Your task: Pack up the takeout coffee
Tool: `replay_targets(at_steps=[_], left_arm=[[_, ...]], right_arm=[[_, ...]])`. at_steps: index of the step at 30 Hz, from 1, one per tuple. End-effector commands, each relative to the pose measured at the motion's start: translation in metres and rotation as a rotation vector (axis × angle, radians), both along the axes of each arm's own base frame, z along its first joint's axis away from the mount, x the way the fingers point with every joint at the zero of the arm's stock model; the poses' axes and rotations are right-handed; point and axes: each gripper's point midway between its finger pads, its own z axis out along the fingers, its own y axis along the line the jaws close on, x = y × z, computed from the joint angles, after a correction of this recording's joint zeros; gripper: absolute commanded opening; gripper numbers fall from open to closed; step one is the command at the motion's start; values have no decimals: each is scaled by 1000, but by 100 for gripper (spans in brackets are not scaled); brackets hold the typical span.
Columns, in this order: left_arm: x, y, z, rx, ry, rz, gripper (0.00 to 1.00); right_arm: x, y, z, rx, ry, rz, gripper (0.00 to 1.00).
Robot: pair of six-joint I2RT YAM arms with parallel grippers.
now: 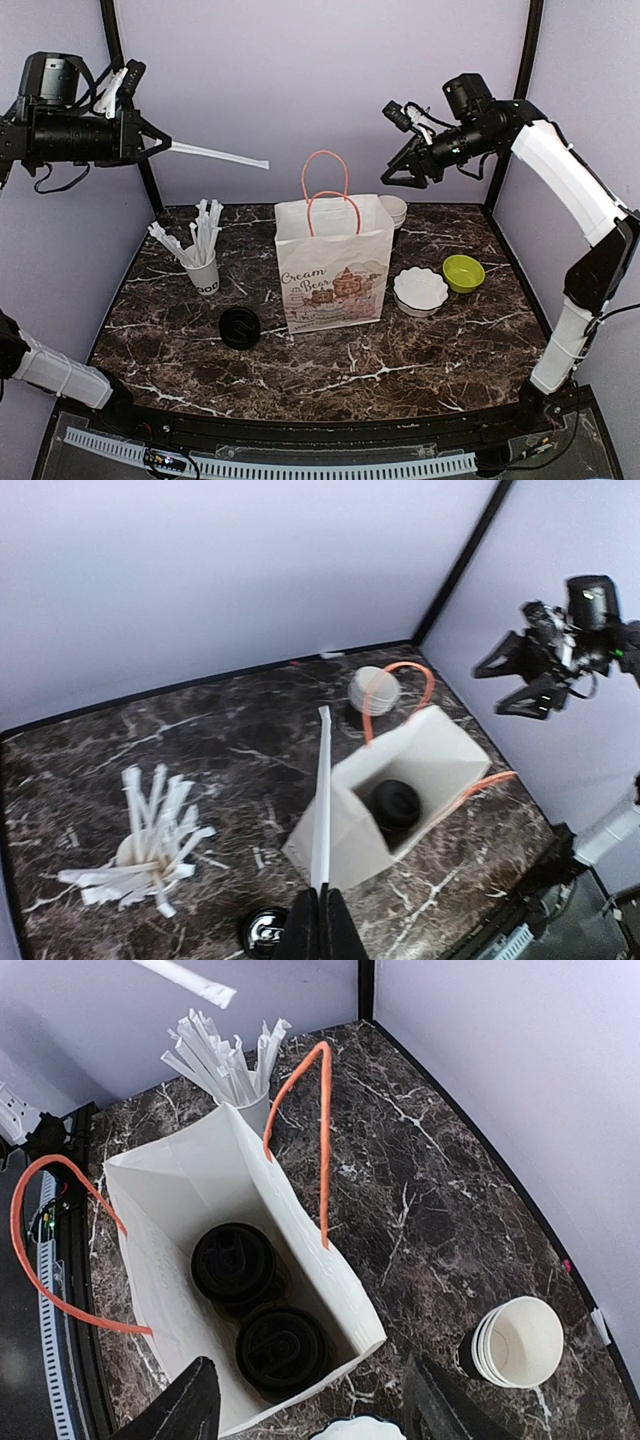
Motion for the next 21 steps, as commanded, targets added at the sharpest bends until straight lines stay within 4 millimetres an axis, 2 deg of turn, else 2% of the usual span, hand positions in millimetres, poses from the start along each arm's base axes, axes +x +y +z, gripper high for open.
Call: replay_targets(at_steps=[1,9,12,13,14,15,21], left_arm=[[-8,-62,11,-85,-33,-269,0],[-9,-96,-30,-34,91,-388,0],[3,-114,-50,-43,116,-409,0],[9,-122,-48,-67,101,-422,0],[12,-127,-58,-68,116,-428,0],[17,-136,-55,-99,92,-442,0],[42,-170,-85,-114,134,-484,0]], right_arm=[[14,-17,5,-3,-39,-70,63],[32,-47,6,9,-41,-172,63],[35,-53,5,9,-44,-191,63],[35,-54,5,9,-44,-193,63],[36,-55,5,9,-44,-197,63],[36,-56,4,9,-44,-200,63],[41,-63,3,0,-59,-230,64]])
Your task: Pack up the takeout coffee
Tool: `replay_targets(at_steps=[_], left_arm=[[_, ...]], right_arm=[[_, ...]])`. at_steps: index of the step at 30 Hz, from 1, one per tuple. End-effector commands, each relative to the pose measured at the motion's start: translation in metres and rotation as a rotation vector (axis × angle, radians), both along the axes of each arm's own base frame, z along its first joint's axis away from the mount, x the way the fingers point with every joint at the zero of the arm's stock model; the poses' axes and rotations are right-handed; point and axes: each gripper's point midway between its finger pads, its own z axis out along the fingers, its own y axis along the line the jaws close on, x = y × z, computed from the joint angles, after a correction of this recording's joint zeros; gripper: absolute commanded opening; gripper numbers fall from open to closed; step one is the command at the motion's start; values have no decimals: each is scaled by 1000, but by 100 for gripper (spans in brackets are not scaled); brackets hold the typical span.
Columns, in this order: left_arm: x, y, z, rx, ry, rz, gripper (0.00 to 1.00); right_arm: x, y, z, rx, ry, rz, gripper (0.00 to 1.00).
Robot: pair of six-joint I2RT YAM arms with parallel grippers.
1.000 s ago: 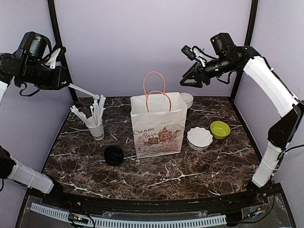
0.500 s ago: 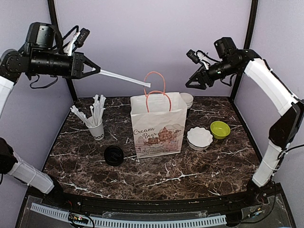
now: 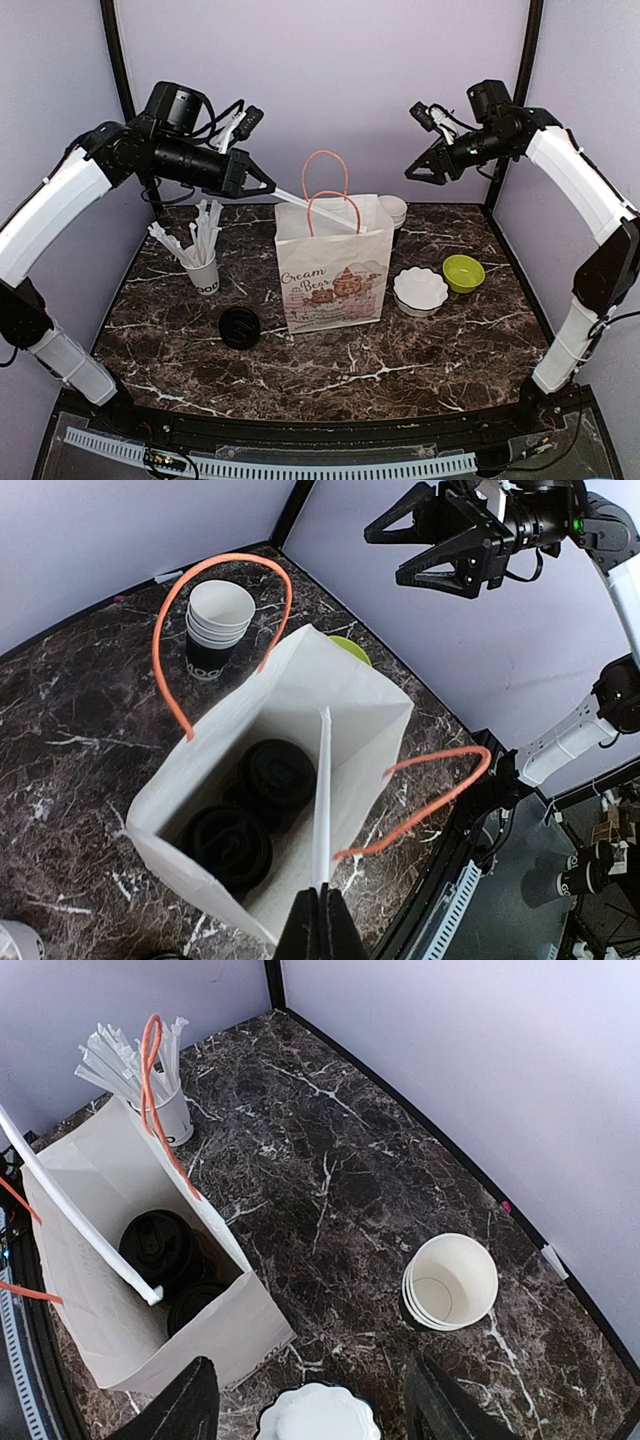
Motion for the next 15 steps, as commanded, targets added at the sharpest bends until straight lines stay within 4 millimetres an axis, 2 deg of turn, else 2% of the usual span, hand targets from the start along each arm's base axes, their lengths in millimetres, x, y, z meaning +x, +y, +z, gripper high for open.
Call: replay_targets(at_steps=[1,2,3,5,7,8,9,10,11,12,13,14,15], left_arm=[[15,-31,5,-72,-39,-52,0],[20,-39,-5,-57,-23,-57,0],[20,-45,-5,-54,-26,-66,0],[28,-61,-27,-13,4,-79,0],[30,-73,-39,13,26,-100,0],[29,-78,-38,18,23,-113,0],[33,-83,-50,41,39,-115,0],[32,-85,-47,53,33,-123,0],[37,-87,-57,83,41,-114,10],[35,-84,-53,104,37,-112,16],[38,-79,-58,144,34,-90,28],[39,-76,-53,150,18,-79,33],[40,-68,-46,162,-13,-55,42]], right_arm=[[4,-8,14,10,-62,-37,64],[4,-9,15,11,-67,-40,64],[4,-10,15,11,-67,-41,64],[4,-10,16,15,-69,-41,64],[5,-10,15,16,-64,-41,64],[5,-10,14,15,-62,-42,64],[6,-10,13,14,-61,-40,63],[6,-10,12,12,-57,-39,63],[6,-10,11,12,-56,-39,63],[6,-10,11,14,-52,-39,64],[6,-9,11,16,-51,-37,64],[6,-9,12,19,-51,-35,64],[6,-8,13,22,-51,-34,64]])
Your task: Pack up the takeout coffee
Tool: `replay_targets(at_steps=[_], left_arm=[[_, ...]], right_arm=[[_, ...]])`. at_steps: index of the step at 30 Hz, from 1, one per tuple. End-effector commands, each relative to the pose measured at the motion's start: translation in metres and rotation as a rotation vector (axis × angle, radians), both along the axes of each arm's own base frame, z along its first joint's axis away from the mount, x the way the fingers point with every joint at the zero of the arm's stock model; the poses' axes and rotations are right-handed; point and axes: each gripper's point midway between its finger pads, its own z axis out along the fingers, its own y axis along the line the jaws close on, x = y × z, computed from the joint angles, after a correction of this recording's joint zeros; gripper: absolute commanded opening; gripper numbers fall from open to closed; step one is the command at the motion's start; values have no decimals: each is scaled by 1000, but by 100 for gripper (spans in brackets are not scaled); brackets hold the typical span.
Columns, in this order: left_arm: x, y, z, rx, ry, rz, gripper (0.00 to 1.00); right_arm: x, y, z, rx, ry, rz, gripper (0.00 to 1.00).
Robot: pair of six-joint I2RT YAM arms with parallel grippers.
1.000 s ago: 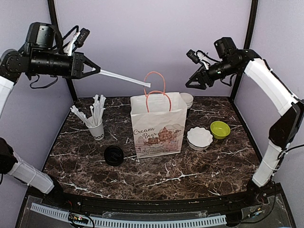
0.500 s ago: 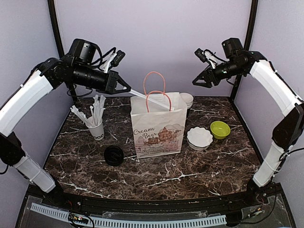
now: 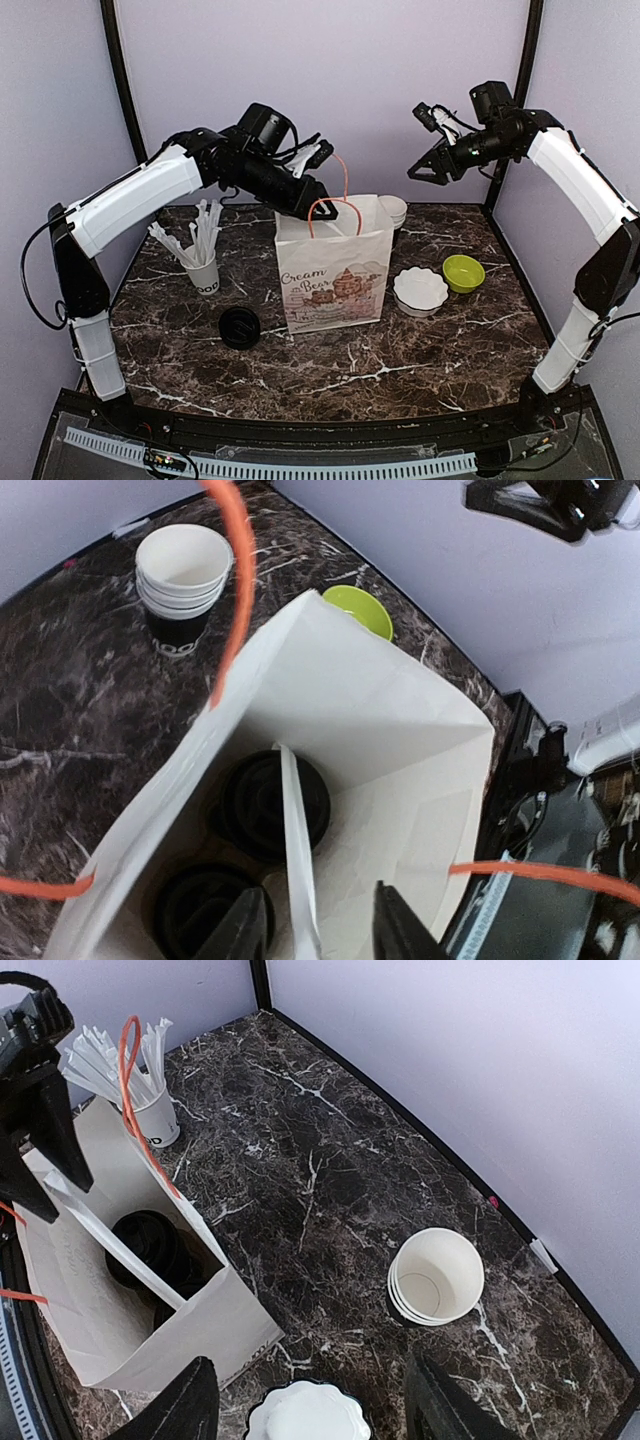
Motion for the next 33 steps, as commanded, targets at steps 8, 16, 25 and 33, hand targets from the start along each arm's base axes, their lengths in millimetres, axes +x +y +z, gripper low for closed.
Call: replay_targets(at_steps=[8,16,25,33], left_arm=[[-14,93,100,79,-327,219,66],[-10,230,41,434,-247,634,47],[-27,267,-10,520,-108,696,62],[-13,270,-23,565,-117,707,56]], right_arm=[[1,2,11,37,-19,10,64],[1,3,9,36,-17,17,64],[0,4,5,38,-1,24,63],[-2,3,5,40,0,25,64]])
